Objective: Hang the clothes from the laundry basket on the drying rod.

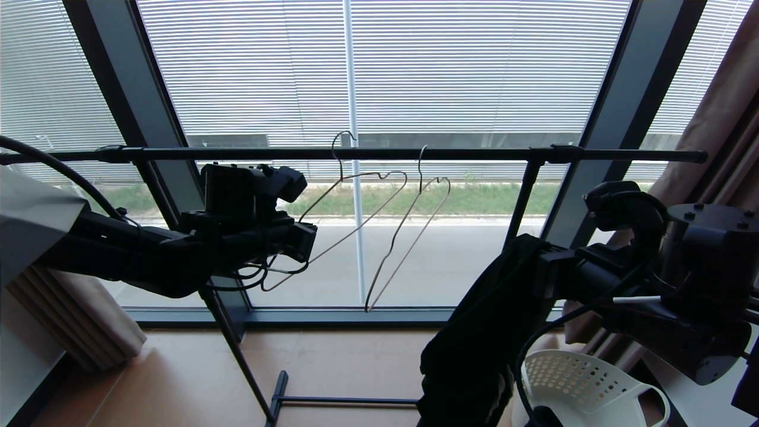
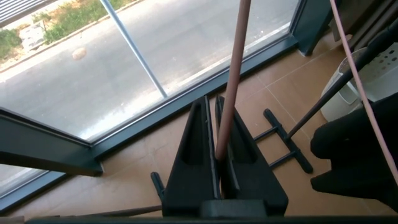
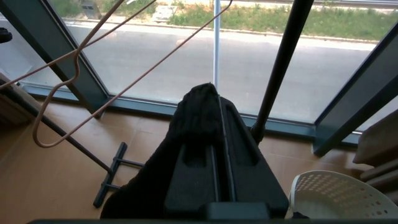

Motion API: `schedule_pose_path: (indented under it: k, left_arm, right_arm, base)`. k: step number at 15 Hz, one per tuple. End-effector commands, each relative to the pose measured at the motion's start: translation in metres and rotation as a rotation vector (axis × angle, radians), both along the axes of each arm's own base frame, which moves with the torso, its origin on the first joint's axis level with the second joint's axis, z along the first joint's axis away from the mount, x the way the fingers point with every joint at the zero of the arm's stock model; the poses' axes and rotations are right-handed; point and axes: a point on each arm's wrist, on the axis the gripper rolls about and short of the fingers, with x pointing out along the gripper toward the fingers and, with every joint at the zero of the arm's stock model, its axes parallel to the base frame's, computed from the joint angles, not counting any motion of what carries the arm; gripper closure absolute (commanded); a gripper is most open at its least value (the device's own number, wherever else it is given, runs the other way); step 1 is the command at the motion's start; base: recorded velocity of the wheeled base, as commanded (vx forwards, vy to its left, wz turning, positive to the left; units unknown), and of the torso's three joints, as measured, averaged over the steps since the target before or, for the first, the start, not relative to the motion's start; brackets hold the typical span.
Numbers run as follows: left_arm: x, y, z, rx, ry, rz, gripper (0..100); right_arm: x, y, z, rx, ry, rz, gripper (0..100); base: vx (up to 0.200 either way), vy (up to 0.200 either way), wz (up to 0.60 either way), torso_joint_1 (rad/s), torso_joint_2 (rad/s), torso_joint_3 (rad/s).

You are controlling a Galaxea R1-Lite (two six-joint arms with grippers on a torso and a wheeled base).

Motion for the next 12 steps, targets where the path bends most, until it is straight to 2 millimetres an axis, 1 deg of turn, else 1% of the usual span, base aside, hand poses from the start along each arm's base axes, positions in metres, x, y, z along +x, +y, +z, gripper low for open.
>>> schedule_pose_path:
  k: [1, 3, 5, 8, 12]
  left_arm:
    - [-0.006, 0.002, 0.004, -0.001, -0.004, 0.000, 100]
    - [-0.009, 0.003, 0.005, 0.001, -0.004, -0.001, 100]
    - [-0.028, 0.010, 0.009, 0.001, 0.005, 0.000, 100]
    - [-0.062, 0.022, 0.015, -0.004, 0.003, 0.000, 100]
    - [-0.098, 0.034, 0.002, -0.011, -0.019, 0.000, 100]
  right_arm:
    - [0.000, 0.000, -0.001, -0.002, 0.003, 0.001, 100]
    - [0.000, 0.000, -0.001, -0.002, 0.003, -0.001, 100]
    - [0.000, 0.000, -0.001, -0.002, 0.003, 0.001, 100]
    - [0.000, 0.000, -0.001, -0.003, 0.004, 0.001, 100]
    - [0.000, 0.001, -0.003, -0.005, 0.008, 0.001, 100]
  base:
    - [0.000, 0.000, 0.00, 0.000, 0.00, 0.000]
    - [0.000, 0.000, 0.00, 0.000, 0.00, 0.000]
    - [0.000, 0.000, 0.00, 0.000, 0.00, 0.000]
    - [0.000, 0.000, 0.00, 0.000, 0.00, 0.000]
    - [0.000, 0.000, 0.00, 0.000, 0.00, 0.000]
